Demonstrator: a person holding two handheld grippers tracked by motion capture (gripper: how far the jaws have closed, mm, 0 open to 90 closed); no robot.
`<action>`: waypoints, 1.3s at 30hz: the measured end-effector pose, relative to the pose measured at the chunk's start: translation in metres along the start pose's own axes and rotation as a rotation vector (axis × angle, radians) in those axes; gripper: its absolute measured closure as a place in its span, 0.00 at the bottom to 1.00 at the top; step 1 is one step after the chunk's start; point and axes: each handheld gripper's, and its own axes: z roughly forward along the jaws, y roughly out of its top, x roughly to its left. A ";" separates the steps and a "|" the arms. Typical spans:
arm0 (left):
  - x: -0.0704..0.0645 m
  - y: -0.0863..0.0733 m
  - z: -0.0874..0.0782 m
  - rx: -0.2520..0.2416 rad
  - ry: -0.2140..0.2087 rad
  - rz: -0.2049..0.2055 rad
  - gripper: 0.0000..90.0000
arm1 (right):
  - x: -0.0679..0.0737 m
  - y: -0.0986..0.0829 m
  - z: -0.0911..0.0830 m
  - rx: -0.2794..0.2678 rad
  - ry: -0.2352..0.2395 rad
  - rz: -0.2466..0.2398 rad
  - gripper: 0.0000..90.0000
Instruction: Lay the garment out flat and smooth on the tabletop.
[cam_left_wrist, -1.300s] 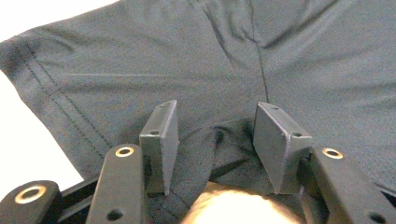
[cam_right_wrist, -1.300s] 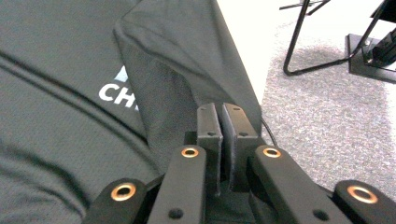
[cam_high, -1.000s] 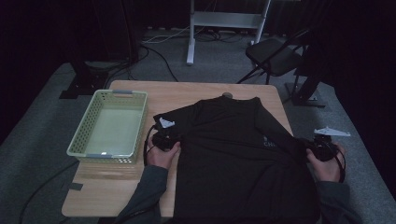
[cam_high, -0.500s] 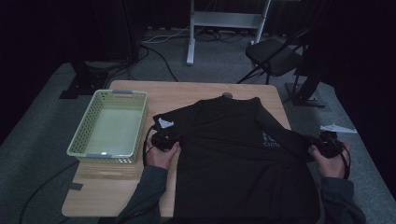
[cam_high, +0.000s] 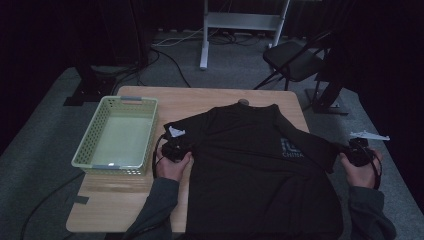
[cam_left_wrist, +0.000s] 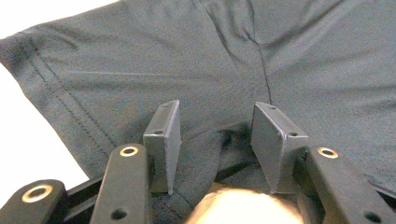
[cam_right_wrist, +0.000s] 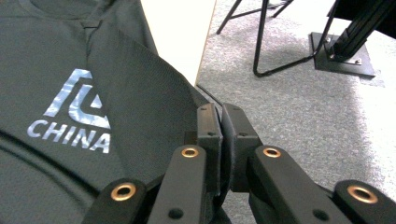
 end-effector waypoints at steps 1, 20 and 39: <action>0.000 0.000 0.000 0.000 -0.001 0.000 0.60 | -0.001 0.000 0.000 0.001 0.000 0.002 0.96; -0.006 0.001 -0.002 -0.026 -0.041 0.036 0.53 | -0.023 0.003 -0.001 -0.013 -0.033 0.069 0.96; -0.010 0.001 0.002 -0.007 -0.058 0.063 0.50 | -0.030 0.006 0.005 -0.010 -0.062 0.087 0.96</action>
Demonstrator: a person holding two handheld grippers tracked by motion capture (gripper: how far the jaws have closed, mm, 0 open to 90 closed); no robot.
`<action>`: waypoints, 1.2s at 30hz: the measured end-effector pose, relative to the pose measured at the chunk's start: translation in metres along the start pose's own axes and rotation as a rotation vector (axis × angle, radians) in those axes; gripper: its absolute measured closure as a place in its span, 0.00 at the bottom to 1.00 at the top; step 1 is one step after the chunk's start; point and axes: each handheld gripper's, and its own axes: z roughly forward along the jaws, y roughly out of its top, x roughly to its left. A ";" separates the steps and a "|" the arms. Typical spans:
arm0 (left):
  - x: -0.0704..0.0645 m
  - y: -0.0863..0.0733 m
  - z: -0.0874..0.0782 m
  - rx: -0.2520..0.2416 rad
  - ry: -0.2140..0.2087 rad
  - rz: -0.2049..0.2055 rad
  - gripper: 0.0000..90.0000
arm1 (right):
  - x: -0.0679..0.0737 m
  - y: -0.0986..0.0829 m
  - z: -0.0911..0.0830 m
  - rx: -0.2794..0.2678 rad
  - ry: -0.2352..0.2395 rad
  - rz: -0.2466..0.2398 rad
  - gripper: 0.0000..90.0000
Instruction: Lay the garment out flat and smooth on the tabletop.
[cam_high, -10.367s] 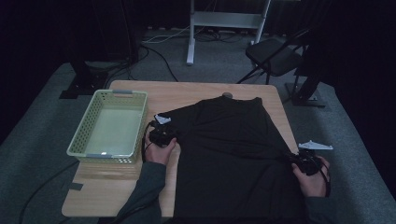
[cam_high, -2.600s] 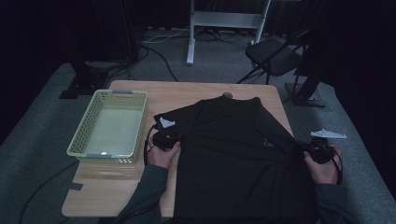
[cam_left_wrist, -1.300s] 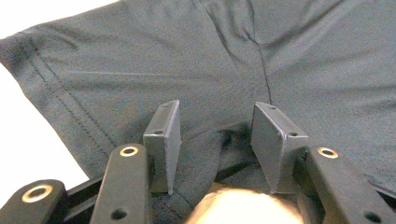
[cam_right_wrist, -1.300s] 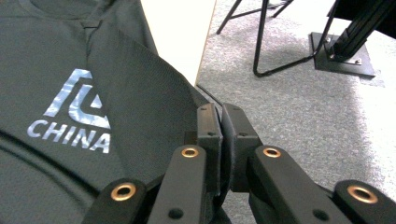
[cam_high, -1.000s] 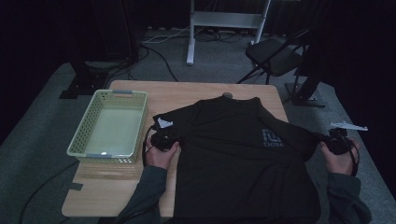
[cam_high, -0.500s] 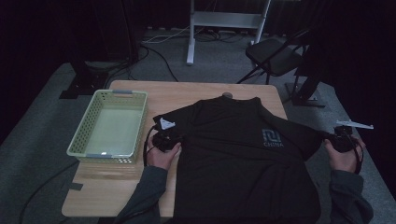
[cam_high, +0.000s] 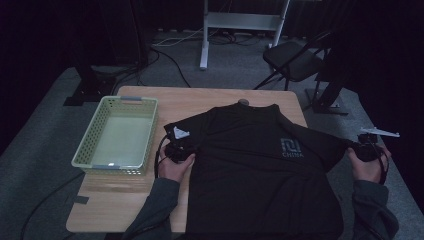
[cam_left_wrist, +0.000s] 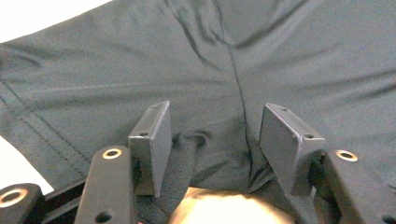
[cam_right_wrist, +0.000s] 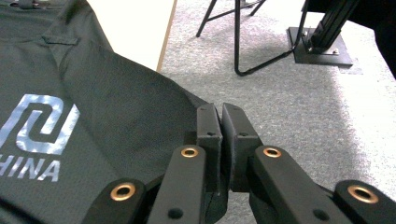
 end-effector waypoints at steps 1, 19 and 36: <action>0.000 0.000 0.000 0.000 -0.001 0.001 0.50 | -0.001 0.000 0.000 -0.001 -0.003 0.000 0.96; 0.000 0.000 0.001 0.013 -0.009 -0.010 0.48 | -0.013 0.002 -0.004 -0.010 -0.047 0.020 0.96; 0.000 0.000 0.001 0.014 -0.013 -0.008 0.47 | -0.012 0.001 -0.004 -0.012 -0.054 0.014 0.95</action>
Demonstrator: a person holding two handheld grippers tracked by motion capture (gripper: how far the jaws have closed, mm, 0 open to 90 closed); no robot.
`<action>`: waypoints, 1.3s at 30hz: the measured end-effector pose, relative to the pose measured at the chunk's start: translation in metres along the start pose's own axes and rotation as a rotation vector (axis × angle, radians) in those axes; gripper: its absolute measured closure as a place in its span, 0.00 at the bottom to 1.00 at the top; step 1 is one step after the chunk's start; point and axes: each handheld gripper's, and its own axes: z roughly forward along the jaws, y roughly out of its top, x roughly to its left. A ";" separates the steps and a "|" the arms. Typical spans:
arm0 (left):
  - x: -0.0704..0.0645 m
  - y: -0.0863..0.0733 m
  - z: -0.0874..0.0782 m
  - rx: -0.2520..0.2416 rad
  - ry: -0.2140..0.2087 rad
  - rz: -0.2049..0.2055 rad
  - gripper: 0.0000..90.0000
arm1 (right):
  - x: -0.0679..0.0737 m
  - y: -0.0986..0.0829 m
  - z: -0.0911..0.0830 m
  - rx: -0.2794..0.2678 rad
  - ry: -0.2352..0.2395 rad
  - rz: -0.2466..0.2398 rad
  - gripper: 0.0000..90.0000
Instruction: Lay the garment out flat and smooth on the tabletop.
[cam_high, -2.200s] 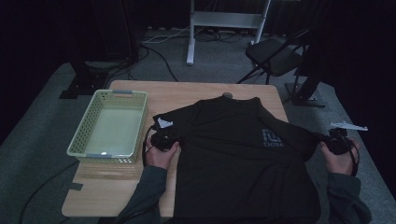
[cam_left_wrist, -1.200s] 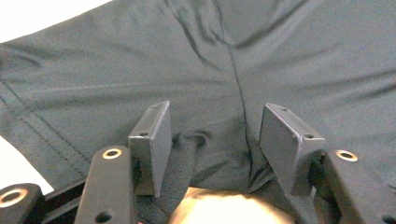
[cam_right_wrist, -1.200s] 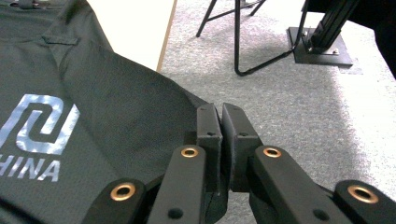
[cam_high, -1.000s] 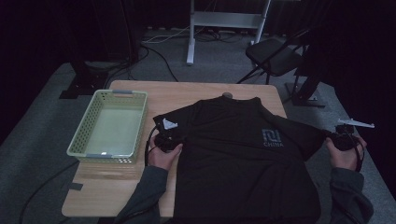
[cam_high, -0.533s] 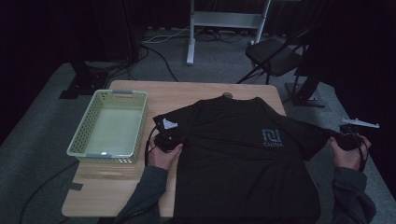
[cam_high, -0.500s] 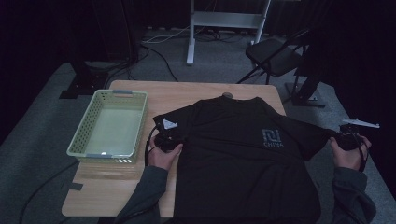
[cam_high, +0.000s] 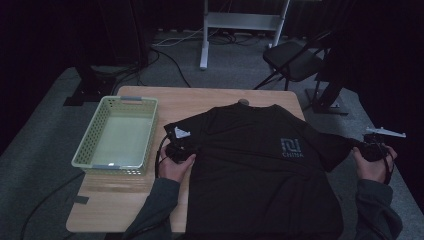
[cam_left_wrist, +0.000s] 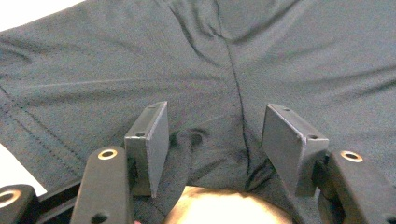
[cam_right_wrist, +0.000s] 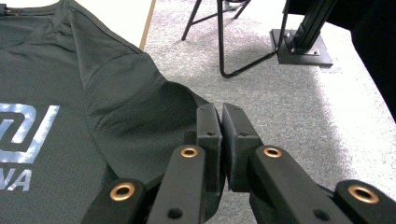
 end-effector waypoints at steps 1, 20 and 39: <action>0.000 0.000 0.000 0.000 0.000 0.001 0.47 | 0.000 0.000 0.001 0.001 0.001 0.000 0.95; 0.000 0.000 0.000 0.002 0.001 0.002 0.47 | 0.013 -0.010 0.015 0.027 0.023 -0.008 0.95; -0.002 0.002 0.002 0.007 0.056 0.018 0.53 | 0.055 -0.021 0.011 0.037 0.107 -0.115 0.65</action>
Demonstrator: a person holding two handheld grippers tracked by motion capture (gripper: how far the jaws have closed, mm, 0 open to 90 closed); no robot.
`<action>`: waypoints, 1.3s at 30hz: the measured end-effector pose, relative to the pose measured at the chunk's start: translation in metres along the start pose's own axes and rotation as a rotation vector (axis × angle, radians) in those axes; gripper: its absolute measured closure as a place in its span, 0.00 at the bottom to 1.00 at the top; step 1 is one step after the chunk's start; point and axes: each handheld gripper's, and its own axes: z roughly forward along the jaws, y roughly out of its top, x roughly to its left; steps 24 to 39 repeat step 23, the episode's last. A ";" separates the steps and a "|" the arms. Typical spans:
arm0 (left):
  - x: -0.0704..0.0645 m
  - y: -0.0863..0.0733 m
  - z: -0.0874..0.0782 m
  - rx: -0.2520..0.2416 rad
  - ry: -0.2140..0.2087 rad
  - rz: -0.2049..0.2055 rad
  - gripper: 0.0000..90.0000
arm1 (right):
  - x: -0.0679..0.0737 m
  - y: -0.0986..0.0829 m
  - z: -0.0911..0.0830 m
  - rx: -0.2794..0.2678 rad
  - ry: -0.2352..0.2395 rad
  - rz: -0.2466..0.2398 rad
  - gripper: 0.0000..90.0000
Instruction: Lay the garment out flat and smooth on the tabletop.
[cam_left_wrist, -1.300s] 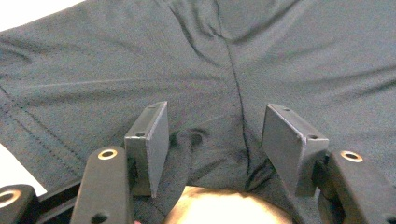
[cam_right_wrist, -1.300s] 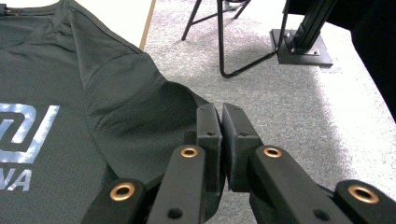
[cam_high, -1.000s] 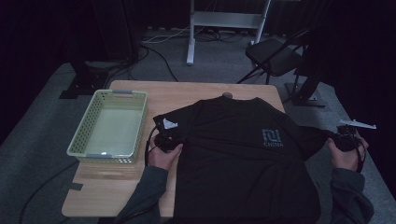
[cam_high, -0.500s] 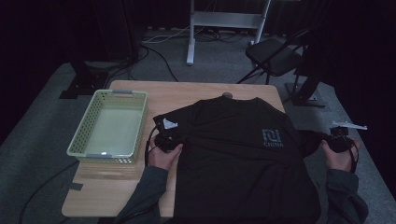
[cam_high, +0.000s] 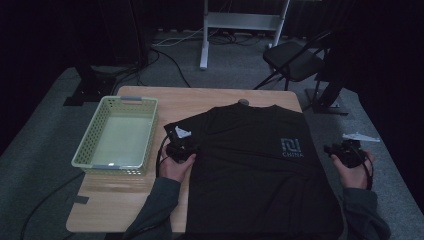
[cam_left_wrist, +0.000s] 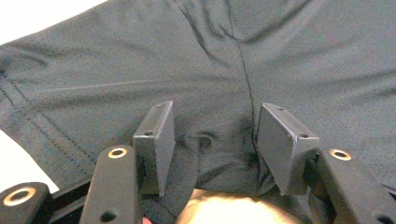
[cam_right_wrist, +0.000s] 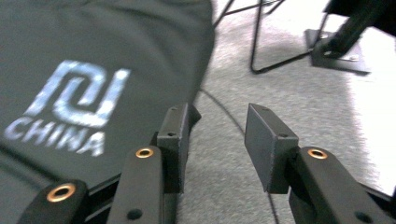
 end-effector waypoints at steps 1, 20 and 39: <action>0.001 0.000 0.000 0.000 0.000 -0.001 0.53 | 0.004 -0.002 0.002 0.003 0.014 -0.005 0.65; 0.006 0.001 0.000 -0.006 -0.013 -0.031 0.55 | 0.050 -0.035 -0.020 -0.039 0.134 -0.031 0.57; 0.007 0.000 0.000 -0.010 -0.023 -0.038 0.52 | 0.061 -0.044 -0.021 -0.028 0.135 -0.049 0.55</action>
